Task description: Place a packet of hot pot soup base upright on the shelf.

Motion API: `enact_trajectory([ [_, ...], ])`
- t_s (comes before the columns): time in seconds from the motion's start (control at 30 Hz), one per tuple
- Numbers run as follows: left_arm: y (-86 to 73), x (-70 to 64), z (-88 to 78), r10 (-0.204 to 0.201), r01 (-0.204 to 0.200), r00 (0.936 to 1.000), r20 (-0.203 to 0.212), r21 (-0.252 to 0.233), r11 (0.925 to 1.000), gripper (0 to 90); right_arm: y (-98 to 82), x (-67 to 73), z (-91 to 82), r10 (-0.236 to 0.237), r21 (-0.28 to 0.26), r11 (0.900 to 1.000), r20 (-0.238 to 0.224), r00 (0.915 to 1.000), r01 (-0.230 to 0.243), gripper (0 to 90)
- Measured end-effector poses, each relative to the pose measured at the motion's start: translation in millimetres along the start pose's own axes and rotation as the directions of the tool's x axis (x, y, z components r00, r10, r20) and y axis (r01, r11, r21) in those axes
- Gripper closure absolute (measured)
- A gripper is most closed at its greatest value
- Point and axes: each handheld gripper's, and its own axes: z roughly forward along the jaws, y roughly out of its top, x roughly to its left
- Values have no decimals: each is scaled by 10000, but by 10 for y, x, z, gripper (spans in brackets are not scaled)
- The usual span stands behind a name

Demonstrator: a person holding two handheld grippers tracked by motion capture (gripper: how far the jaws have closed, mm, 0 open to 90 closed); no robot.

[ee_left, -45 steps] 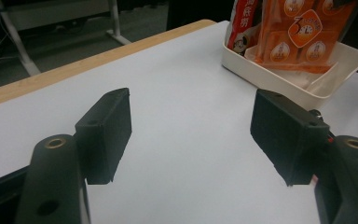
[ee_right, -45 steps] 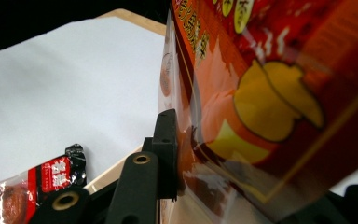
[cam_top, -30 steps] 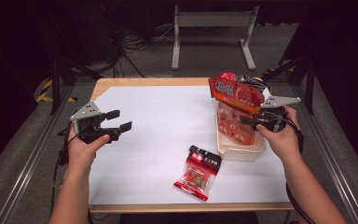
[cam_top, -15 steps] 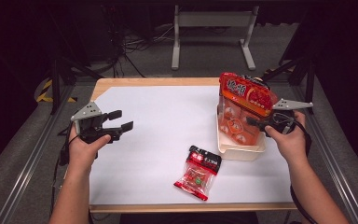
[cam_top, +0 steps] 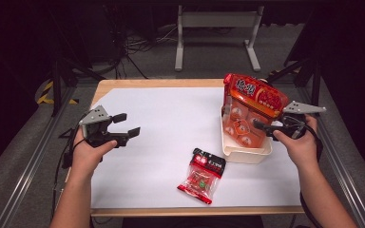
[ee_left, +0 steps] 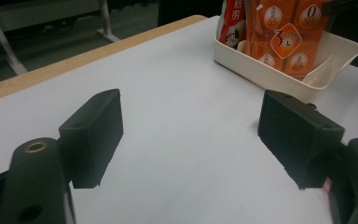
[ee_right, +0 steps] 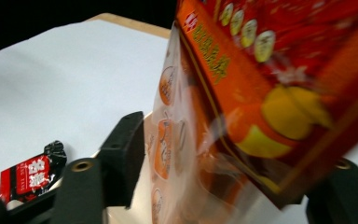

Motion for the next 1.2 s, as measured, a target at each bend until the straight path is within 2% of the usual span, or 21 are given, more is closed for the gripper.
enact_trajectory([
  [0.03, -2, 0, 4, -66, 66, 10000, 15, 53, 10000, 226, -3, -1, -25, 33, -87, 10000, 71, 10000, -32, 345],
  [0.07, -5, -6, 14, -314, 313, 9995, 83, 116, 9994, 217, -5, -2, -51, -3, -131, 9999, 142, 9999, 5, 331],
  [0.13, -5, -6, 22, -207, 206, 9998, 76, 121, 9997, 209, -7, -1, -76, -41, -143, 9999, 237, 9997, 45, 321],
  [0.17, -2, -3, 23, -80, 79, 10000, 51, 182, 9998, 208, -12, 1, -131, -203, -140, 9997, 424, 9989, 209, 308],
  [0.23, 0, -23, 40, -118, 116, 9999, 85, 166, 9998, 205, -15, 11, -192, -305, -167, 9994, 534, 9981, 315, 297],
  [0.37, 9, -41, 55, -207, 205, 9997, 137, 157, 9997, 191, -20, 36, -284, -390, -297, 9987, 572, 9976, 407, 281],
  [0.5, 14, -85, 89, -199, 192, 9994, 278, 239, 9995, 177, -64, 55, -385, -506, -148, 9986, 643, 9966, 516, 248],
  [0.53, 19, -84, 95, -83, 75, 9995, 291, 281, 9996, 175, -87, 63, -402, -528, -50, 9986, 661, 9964, 533, 239],
  [0.57, 19, -99, 109, -193, 182, 9991, 377, 295, 9994, 174, -102, 71, -413, -548, -12, 9985, 684, 9962, 550, 237],
  [0.7, 22, -135, 173, -149, 131, 9983, 565, 316, 9994, 176, -177, 133, -485, -820, -87, 9965, 688, 9943, 828, 217],
  [0.87, 25, -167, 234, -160, 129, 9968, 786, 401, 9991, 175, -221, 211, -565, -800, -333, 9961, 349, 9962, 812, 206],
  [1.0, 26, -196, 288, -163, 117, 9954, 944, 490, 9987, 176, -274, 305, -623, -1043, -435, 9936, 42, 9945, 1043, 206],
  [1.1, 18, -211, 327, -207, 149, 9940, 1070, 544, 9984, 176, -303, 354, -638, -1025, -898, 9909, -245, 9944, 999, 206],
  [1.2, 13, -233, 358, -401, 319, 9920, 1200, 691, 9971, 186, -331, 396, -623, -1121, -1064, 9884, -320, 9932, 1081, 206],
])
